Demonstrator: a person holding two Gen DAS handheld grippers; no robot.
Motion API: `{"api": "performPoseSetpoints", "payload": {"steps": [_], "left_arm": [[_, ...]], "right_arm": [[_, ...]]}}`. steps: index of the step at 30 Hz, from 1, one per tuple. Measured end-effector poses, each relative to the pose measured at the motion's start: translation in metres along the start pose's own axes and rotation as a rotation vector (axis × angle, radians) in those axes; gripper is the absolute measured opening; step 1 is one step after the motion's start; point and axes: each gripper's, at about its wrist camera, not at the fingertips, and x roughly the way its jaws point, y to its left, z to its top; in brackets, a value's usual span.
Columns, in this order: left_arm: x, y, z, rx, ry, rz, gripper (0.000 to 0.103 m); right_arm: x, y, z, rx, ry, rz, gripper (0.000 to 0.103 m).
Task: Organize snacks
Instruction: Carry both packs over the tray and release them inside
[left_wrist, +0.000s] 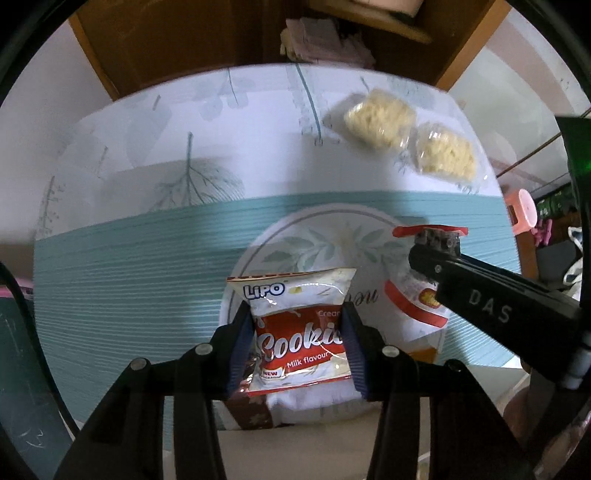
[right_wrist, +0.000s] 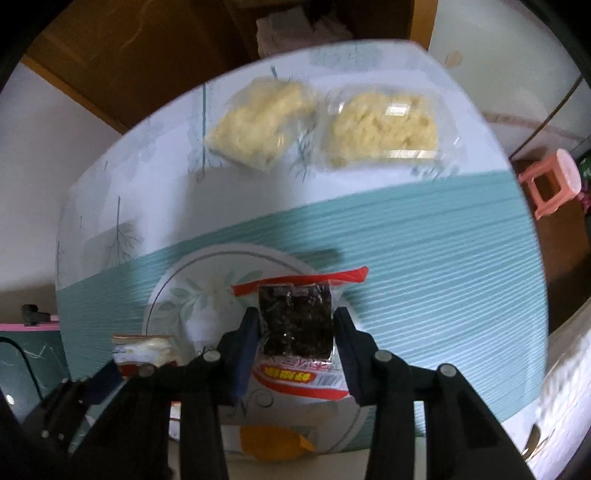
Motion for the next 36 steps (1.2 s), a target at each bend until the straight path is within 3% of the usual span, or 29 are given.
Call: {"api": "performPoseSetpoints", "payload": {"steps": [9,18,22,27,36], "left_arm": [[-0.088,-0.017,-0.013,0.037,-0.173,-0.025,0.045],[-0.184,-0.025,-0.066,0.049,-0.32,-0.074,0.045],[-0.207,-0.028,-0.101,0.061,-0.338,-0.069,0.045],[-0.216,-0.033,-0.143,0.068,-0.33,-0.049,0.045],[-0.199,-0.041,-0.2,0.067,-0.252,-0.004,0.046]], "right_arm": [[-0.083,-0.025,-0.013,0.027,-0.131,0.182,0.041],[-0.187,-0.032,-0.075,-0.067,-0.268,0.299,0.041],[-0.212,-0.036,-0.109,-0.115,-0.293,0.334,0.041],[-0.234,-0.036,-0.152,-0.199,-0.318,0.308,0.042],[-0.231,-0.041,-0.201,-0.253,-0.248,0.309,0.042]]}}
